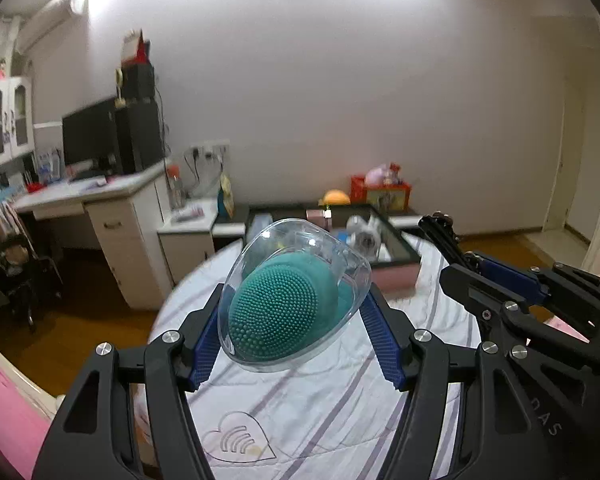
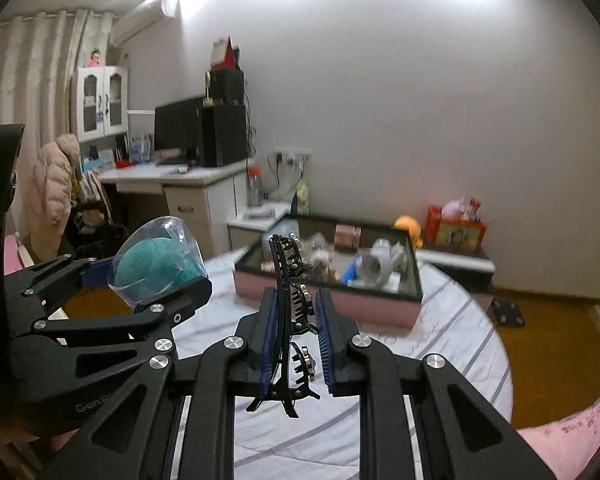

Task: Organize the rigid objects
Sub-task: 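Carry the brush case and hair clip into the pink box and open both tools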

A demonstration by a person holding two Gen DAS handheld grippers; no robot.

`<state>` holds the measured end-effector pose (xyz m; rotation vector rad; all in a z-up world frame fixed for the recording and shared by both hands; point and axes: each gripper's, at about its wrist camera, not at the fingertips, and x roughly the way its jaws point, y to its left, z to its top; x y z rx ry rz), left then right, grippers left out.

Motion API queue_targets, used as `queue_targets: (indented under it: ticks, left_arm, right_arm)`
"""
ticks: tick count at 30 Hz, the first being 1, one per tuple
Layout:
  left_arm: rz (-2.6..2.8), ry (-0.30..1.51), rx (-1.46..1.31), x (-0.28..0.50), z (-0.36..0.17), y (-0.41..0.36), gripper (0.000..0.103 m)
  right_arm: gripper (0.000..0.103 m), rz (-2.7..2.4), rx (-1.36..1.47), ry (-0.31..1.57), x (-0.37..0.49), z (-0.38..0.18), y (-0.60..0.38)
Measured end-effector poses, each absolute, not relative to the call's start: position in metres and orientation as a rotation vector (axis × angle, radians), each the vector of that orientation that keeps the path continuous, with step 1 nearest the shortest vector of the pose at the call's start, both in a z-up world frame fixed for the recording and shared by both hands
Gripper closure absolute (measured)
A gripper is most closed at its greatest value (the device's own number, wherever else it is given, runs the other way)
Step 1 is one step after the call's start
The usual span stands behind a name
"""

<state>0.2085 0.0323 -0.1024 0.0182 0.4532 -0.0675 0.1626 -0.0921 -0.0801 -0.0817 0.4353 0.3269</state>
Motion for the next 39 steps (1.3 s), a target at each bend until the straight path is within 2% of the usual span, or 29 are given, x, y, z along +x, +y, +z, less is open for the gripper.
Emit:
queue_targets:
  ticks: [9, 17, 24, 31, 39]
  left_arm:
    - [-0.068, 0.229, 0.049, 0.156, -0.052, 0.03, 0.038]
    - [-0.064, 0.161, 0.058, 0.145, -0.036, 0.029, 0.039]
    - [-0.083, 0.193, 0.048, 0.172, -0.054, 0.024, 0.039]
    - [-0.093, 0.337, 0.041, 0.23, -0.095, 0.014, 0.039]
    - [-0.075, 0.352, 0.086, 0.267, -0.096, 0.008, 0.039]
  right_arm:
    - [0.084, 0.28, -0.091, 0.24, 0.112, -0.032, -0.09]
    - [0.084, 0.26, -0.112, 0.16, 0.089, -0.006, -0.085]
    - [0.084, 0.257, -0.108, 0.182, 0.103, -0.014, -0.086]
    - [0.084, 0.237, -0.098, 0.283, 0.148, -0.047, -0.094]
    - [0.084, 0.243, -0.082, 0.321, 0.189, -0.06, -0.103]
